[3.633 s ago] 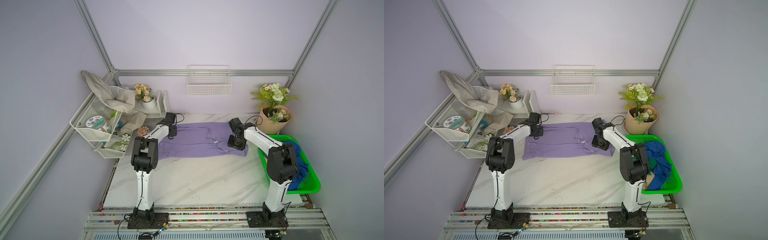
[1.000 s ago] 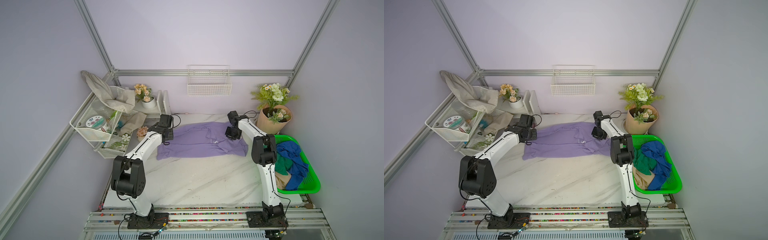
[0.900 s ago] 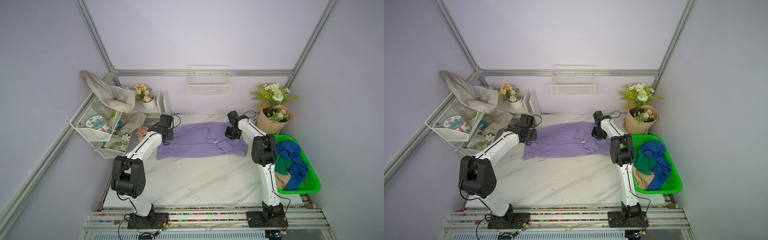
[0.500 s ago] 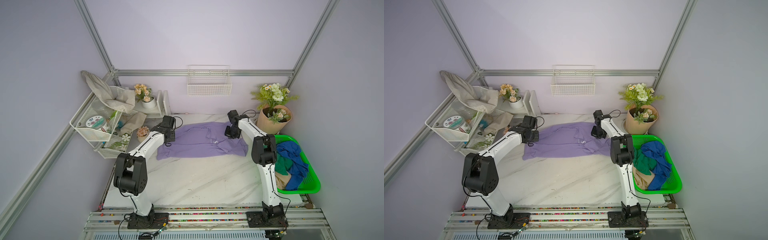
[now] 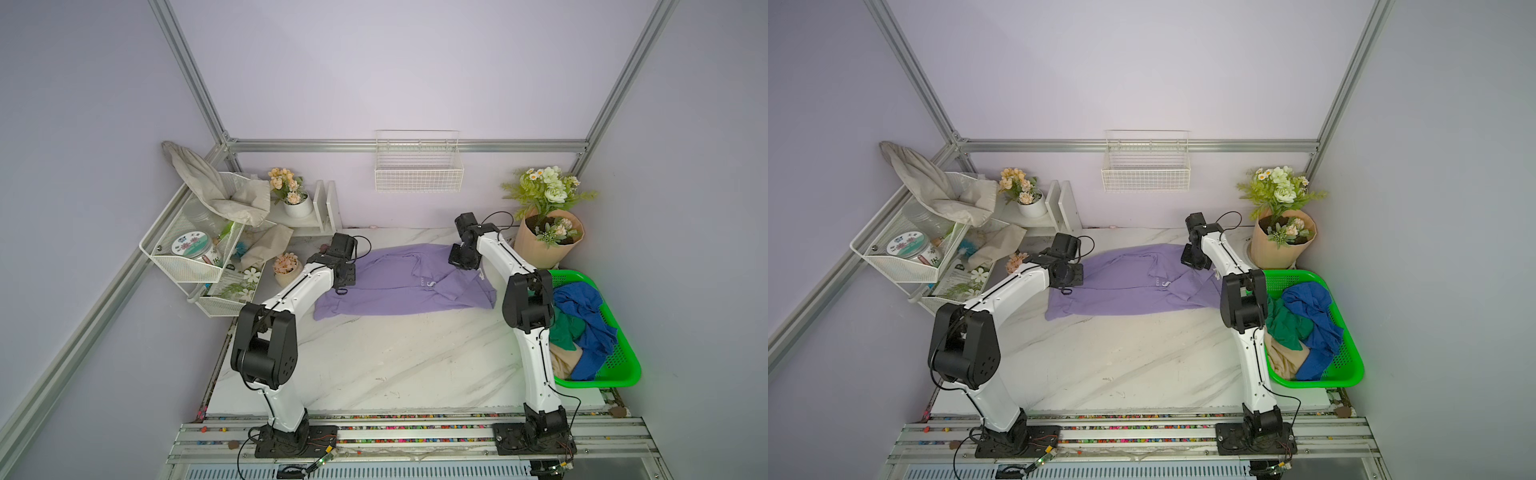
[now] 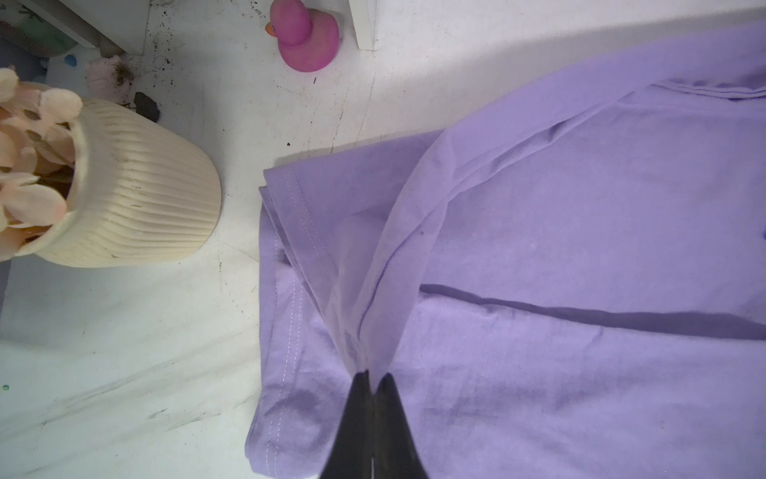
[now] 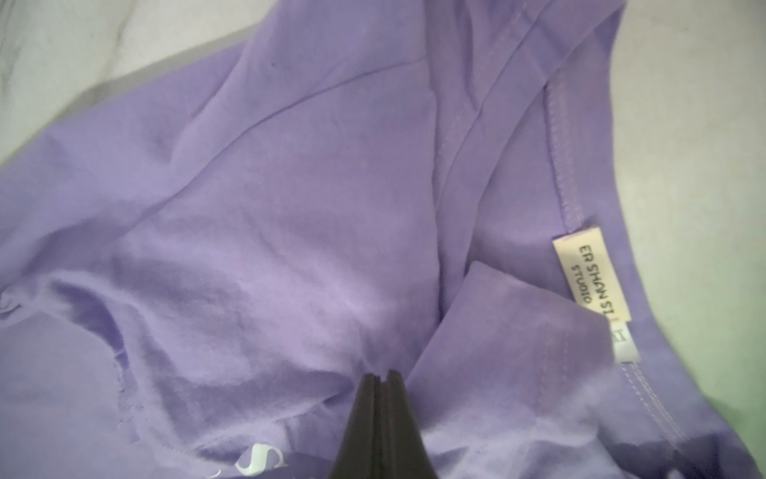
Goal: Fold and stack t-shirts
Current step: Fold the T-shirt.
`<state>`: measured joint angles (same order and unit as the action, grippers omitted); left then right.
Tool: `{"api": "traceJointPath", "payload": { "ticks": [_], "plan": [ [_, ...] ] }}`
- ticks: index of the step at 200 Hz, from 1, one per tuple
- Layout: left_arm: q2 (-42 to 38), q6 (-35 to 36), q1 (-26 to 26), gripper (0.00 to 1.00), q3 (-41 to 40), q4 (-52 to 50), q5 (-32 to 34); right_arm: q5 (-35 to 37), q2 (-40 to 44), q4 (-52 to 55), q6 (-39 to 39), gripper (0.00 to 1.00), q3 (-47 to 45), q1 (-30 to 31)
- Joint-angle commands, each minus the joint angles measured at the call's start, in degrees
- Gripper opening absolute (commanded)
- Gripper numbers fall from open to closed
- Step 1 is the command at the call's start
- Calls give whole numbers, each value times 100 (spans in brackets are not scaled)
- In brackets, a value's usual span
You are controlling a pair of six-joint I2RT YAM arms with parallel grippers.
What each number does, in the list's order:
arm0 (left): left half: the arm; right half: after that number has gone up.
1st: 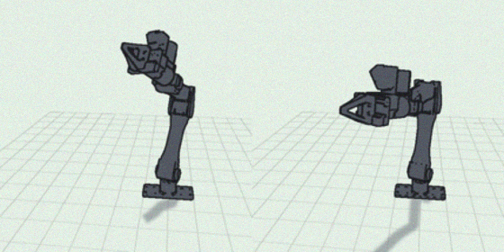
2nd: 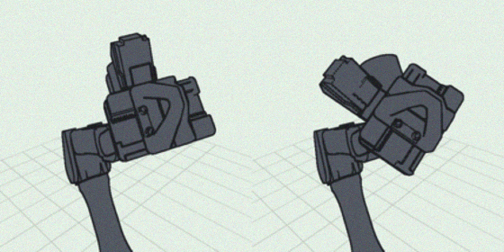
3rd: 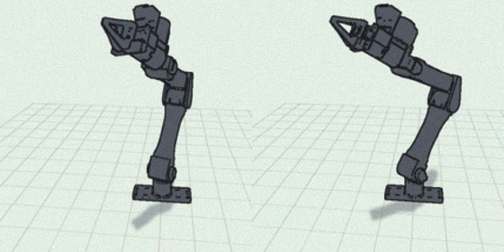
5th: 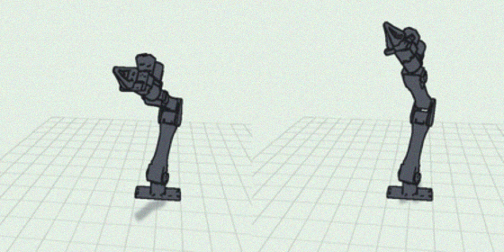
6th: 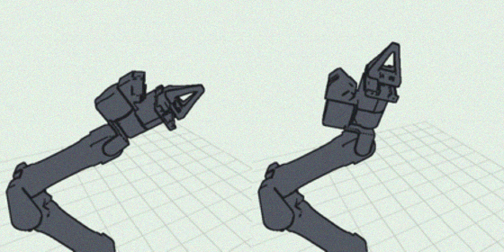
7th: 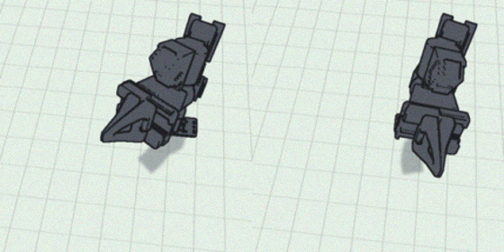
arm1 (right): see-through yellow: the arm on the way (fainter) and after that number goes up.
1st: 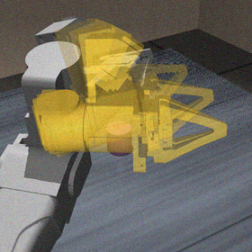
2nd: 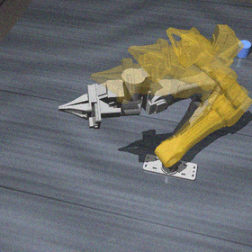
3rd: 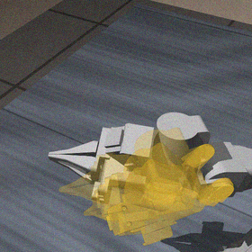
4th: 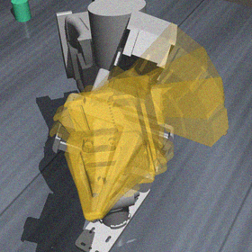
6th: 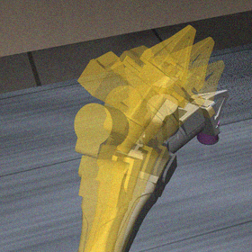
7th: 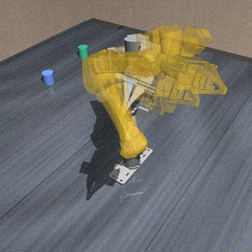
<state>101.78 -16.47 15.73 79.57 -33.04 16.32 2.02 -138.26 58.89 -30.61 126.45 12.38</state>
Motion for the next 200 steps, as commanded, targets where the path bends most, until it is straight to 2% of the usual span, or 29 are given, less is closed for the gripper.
{"api": "traceJointPath", "payload": {
  "ticks": [1,14,34,51,132,171,200],
  "plan": [
    [61,-17,1,0,19,-63,-24,297,262,166,100,3,-151,32],
    [59,-20,1,0,17,-63,-51,282,269,172,84,6,-292,30],
    [72,-40,1,0,22,-54,-24,253,330,174,8,21,-497,38],
    [103,-16,1,0,53,-54,-16,307,432,108,-27,27,-653,45],
    [174,-10,0,0,150,-63,19,163,963,-118,-35,27,-901,139],
    [275,212,-8,0,369,-196,429,48,985,-159,20,27,-1015,177],
    [308,389,-17,0,561,-259,539,-328,894,-303,41,28,-1036,186]
  ]
}}
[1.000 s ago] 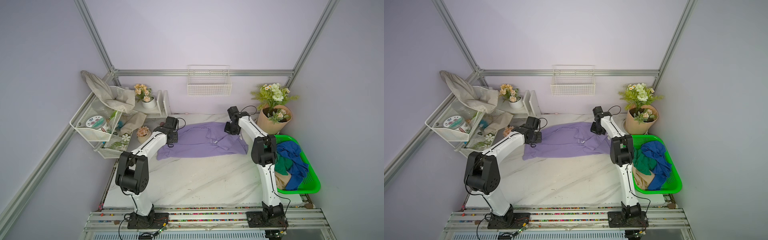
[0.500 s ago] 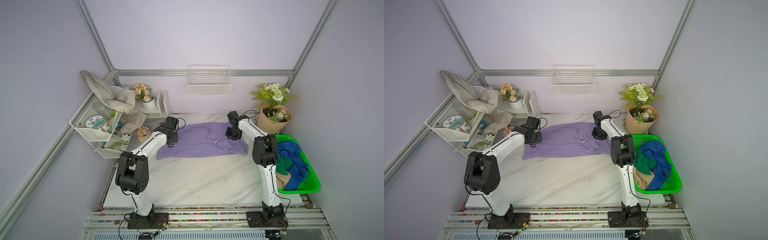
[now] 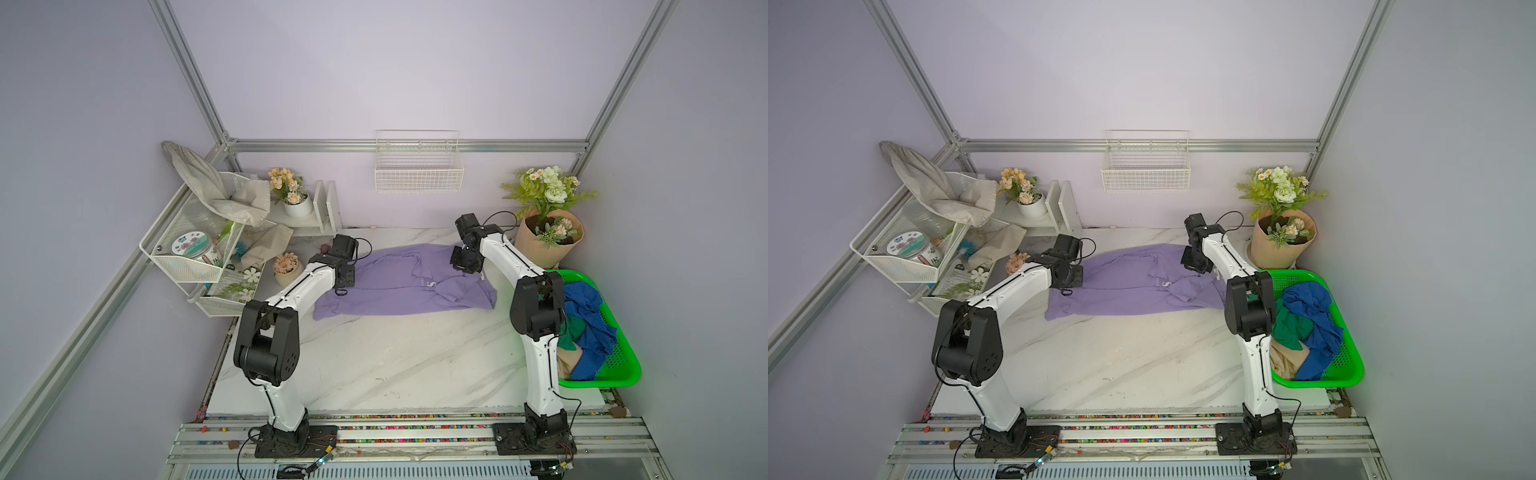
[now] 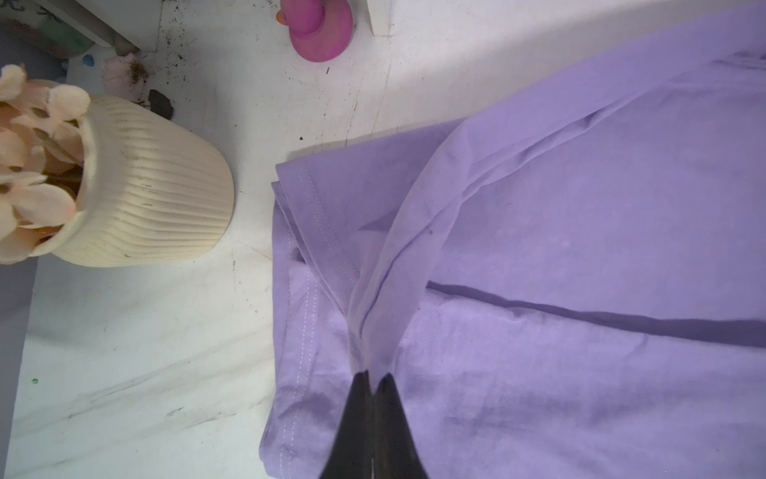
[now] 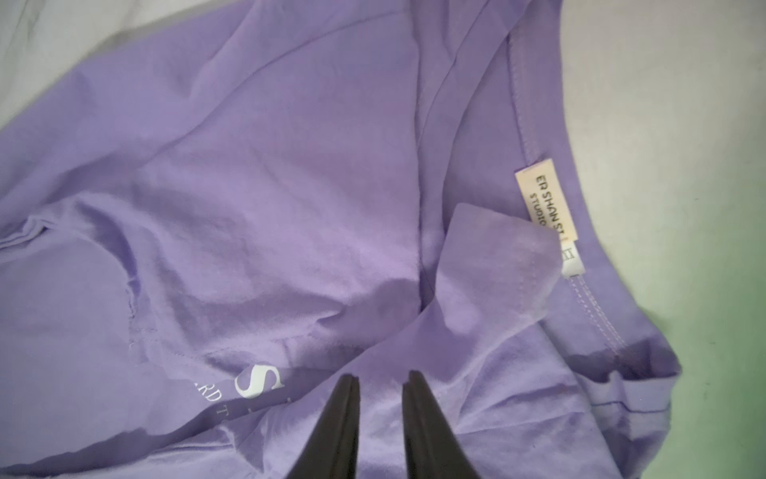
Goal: Fold and stack t-shirts
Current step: Fold the T-shirt.
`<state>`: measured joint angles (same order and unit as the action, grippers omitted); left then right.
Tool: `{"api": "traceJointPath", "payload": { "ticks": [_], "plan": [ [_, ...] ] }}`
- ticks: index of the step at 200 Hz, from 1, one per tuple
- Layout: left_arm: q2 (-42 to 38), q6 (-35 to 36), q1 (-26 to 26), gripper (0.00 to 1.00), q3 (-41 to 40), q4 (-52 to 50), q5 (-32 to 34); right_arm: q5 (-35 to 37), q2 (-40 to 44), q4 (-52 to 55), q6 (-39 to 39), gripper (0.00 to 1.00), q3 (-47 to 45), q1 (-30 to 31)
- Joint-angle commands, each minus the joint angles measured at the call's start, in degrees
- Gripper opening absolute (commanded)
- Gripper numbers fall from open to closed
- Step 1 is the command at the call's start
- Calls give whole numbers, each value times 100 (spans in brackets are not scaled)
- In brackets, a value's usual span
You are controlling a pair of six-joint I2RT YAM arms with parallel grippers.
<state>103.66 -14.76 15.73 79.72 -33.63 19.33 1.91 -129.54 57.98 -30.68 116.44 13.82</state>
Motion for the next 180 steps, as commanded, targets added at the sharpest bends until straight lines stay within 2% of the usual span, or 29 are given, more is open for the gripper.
{"api": "traceJointPath", "payload": {
  "ticks": [1,43,70,84,104,142,180],
  "plan": [
    [120,219,-17,0,549,-199,233,-333,19,-214,50,28,-30,41],
    [107,152,-17,0,576,-232,101,-819,-322,-201,-101,33,362,109],
    [80,67,-17,0,473,-232,64,-1142,-556,-96,-41,41,581,338],
    [46,31,-17,0,421,-223,62,-1132,-748,42,44,42,713,496],
    [30,34,-17,0,383,-219,44,-700,-953,184,114,43,792,589],
    [-53,129,-17,0,345,-250,82,763,-1065,490,291,42,789,464],
    [-45,134,-17,0,325,-262,43,1213,-984,788,360,41,512,385]
  ]
}}
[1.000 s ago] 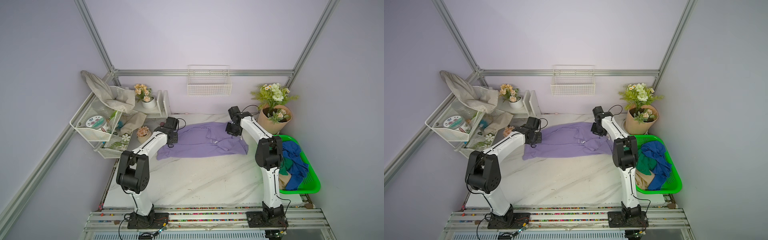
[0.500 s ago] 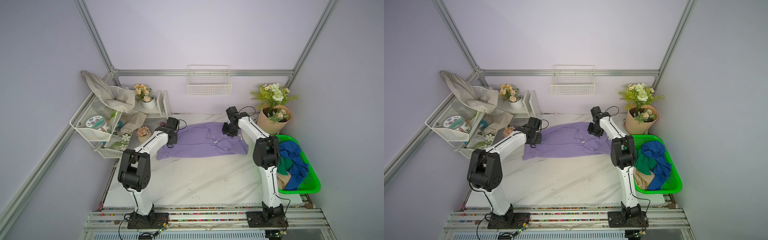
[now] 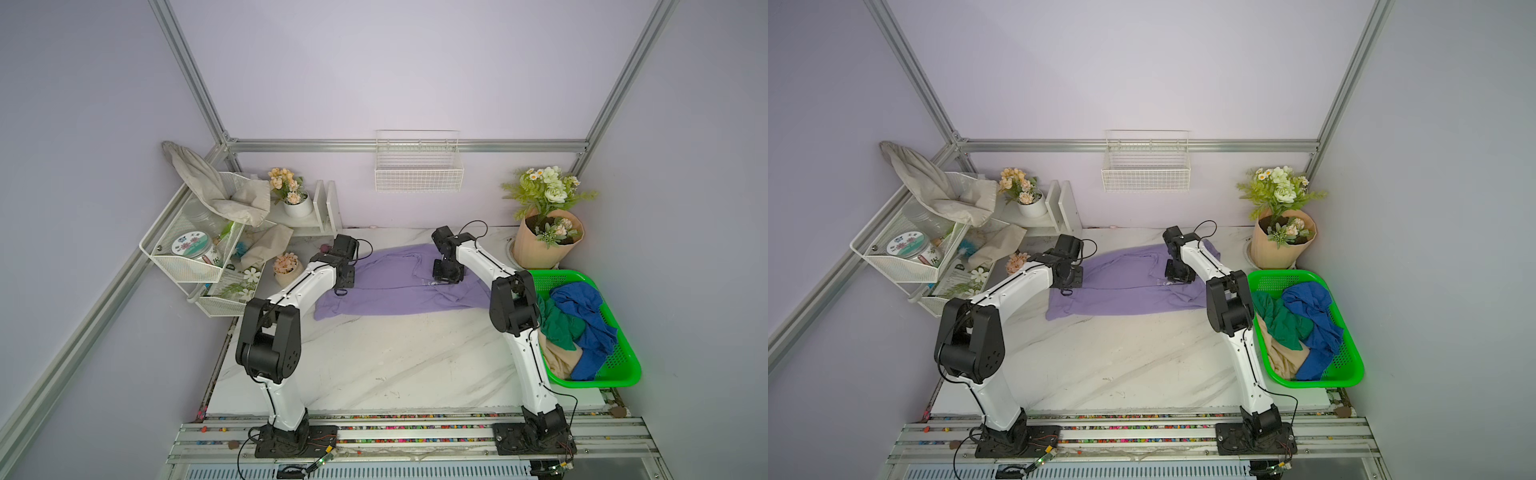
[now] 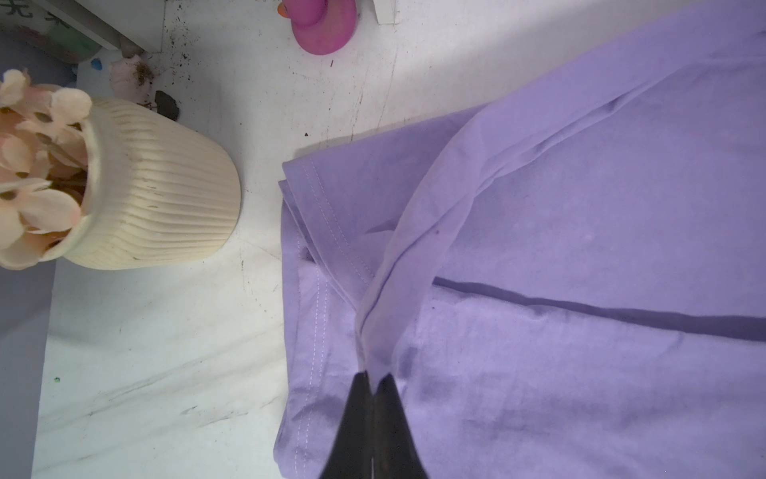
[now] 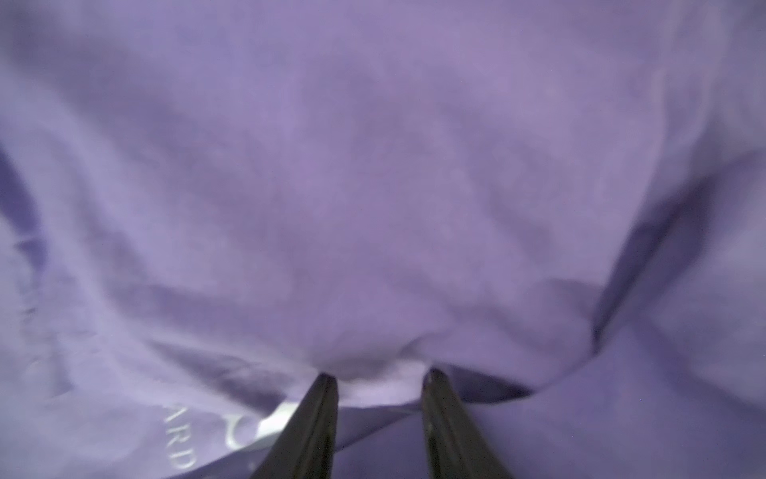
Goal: Fold and stack t-shirts
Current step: Fold the T-shirt.
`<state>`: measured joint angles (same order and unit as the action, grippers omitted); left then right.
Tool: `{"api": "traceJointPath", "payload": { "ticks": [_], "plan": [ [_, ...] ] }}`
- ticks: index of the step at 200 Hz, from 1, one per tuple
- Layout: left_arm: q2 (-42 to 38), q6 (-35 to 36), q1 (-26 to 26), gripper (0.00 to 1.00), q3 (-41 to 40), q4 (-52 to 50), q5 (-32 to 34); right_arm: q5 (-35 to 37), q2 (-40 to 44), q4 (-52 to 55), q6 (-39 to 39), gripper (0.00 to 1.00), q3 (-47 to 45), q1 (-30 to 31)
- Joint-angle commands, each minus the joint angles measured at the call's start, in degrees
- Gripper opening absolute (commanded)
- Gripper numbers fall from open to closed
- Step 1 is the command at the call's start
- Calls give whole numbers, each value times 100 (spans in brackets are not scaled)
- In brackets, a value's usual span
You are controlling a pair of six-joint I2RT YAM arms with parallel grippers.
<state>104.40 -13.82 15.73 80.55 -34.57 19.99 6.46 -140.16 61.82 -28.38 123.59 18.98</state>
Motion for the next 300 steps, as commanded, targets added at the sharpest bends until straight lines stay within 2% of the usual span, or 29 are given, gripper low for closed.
{"api": "traceJointPath", "payload": {
  "ticks": [1,113,150,185,216,244,300],
  "plan": [
    [-116,39,-17,0,242,-166,-22,759,86,402,131,41,-216,-131],
    [71,-23,0,0,323,-85,-135,323,1795,423,-314,41,-2730,37],
    [92,-58,27,0,312,-60,-145,439,2428,396,-578,40,-3200,171],
    [146,-94,50,0,329,-50,-187,1042,2493,397,-634,42,-2898,169],
    [123,-173,106,0,313,-59,-155,1447,1756,391,-554,43,-2210,109],
    [9,-231,176,0,244,-92,-71,1414,1124,341,-528,44,-1637,-47],
    [-73,-95,185,0,211,-173,64,1244,613,330,-408,44,-783,-421]
  ]
}}
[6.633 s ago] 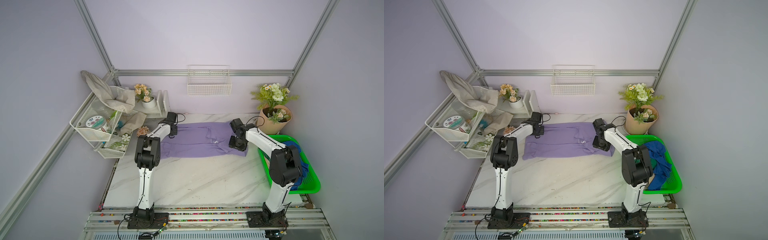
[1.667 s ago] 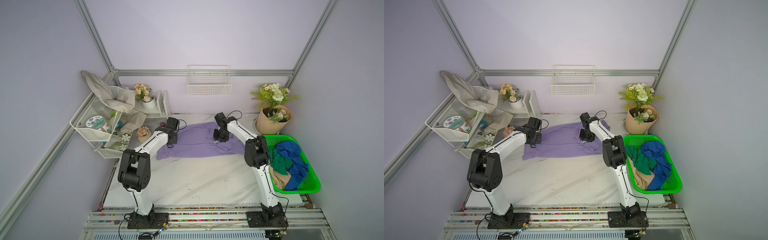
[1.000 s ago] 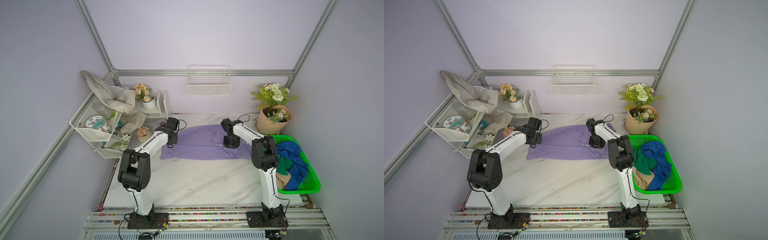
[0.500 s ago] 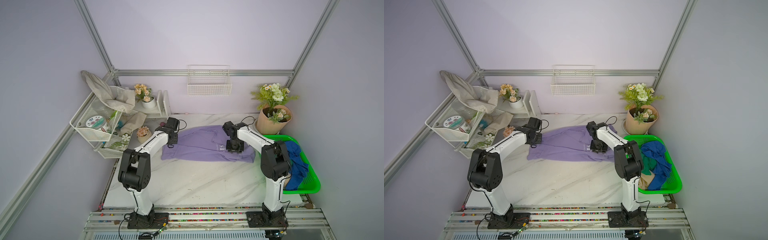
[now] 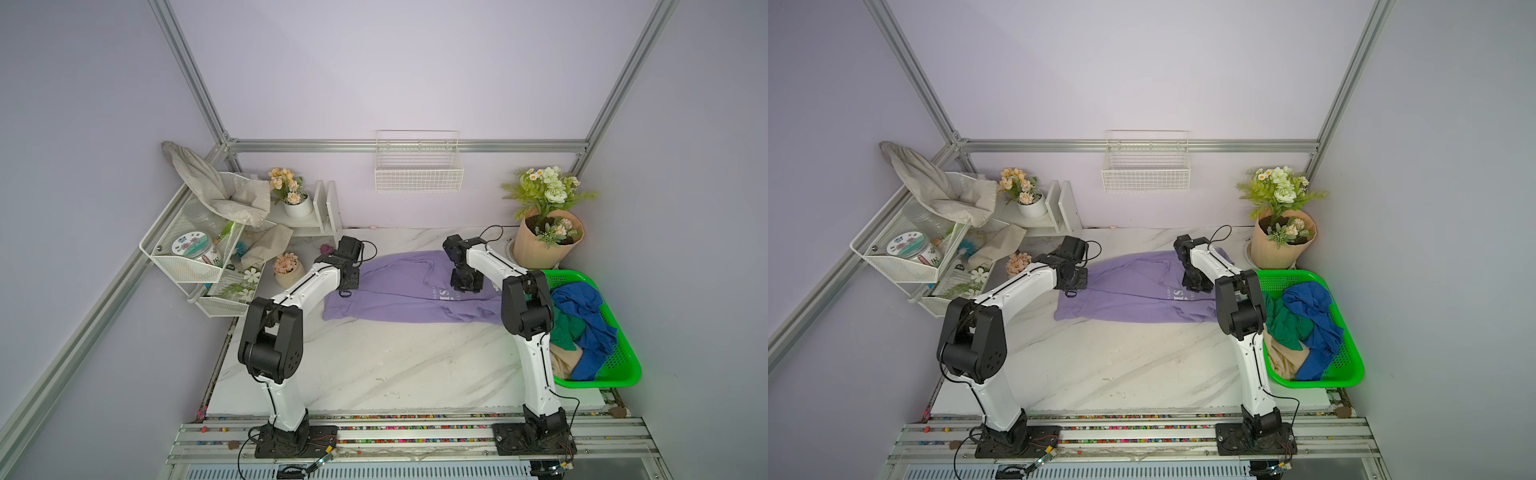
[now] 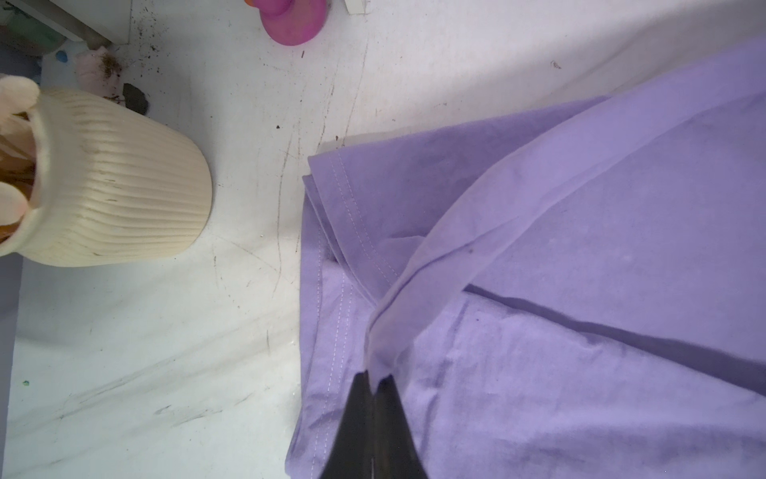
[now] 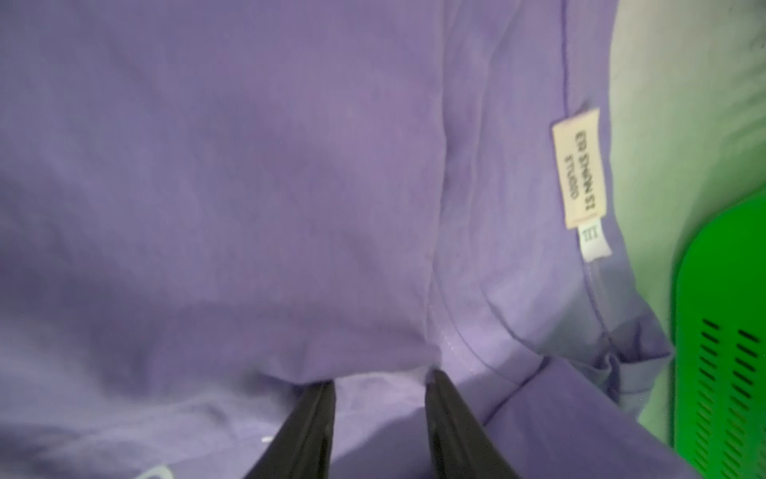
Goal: Fold and stack t-shirts
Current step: Fold the T-shirt.
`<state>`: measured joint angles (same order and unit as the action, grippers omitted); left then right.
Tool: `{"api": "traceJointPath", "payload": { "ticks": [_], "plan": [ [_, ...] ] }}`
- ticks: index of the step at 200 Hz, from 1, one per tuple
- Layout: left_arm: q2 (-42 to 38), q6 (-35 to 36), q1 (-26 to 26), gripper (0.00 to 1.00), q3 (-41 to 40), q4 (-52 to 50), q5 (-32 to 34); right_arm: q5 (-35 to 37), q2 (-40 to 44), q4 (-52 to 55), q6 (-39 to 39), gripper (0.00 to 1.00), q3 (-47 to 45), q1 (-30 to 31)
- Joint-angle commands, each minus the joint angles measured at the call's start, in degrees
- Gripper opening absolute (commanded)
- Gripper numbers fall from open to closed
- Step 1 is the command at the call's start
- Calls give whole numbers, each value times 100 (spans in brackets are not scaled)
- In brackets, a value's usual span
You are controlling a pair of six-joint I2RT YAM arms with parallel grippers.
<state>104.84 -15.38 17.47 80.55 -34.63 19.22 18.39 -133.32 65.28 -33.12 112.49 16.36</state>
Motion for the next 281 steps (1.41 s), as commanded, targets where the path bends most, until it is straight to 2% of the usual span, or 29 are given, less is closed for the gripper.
{"api": "traceJointPath", "payload": {
  "ticks": [1,38,98,110,125,137,176,232,281],
  "plan": [
    [-119,65,10,0,209,-167,142,50,-71,-15,68,44,331,-159],
    [-121,114,10,0,229,-171,185,-73,-175,-29,81,44,255,-221],
    [-34,106,15,0,282,-150,144,-431,91,-374,-50,42,-467,-213],
    [-19,88,10,0,286,-149,141,-442,145,-418,-26,34,-545,-215],
    [-5,79,10,0,311,-151,101,-438,202,-523,51,12,-655,-213],
    [0,86,10,0,312,-149,89,-368,254,-560,60,0,-697,-219],
    [-47,90,11,0,294,-167,98,-301,401,-605,129,0,-574,-214],
    [-46,105,10,0,285,-184,90,-44,433,-114,271,0,596,-225],
    [-8,114,16,0,331,-192,46,140,593,33,328,0,626,-238]
  ]
}}
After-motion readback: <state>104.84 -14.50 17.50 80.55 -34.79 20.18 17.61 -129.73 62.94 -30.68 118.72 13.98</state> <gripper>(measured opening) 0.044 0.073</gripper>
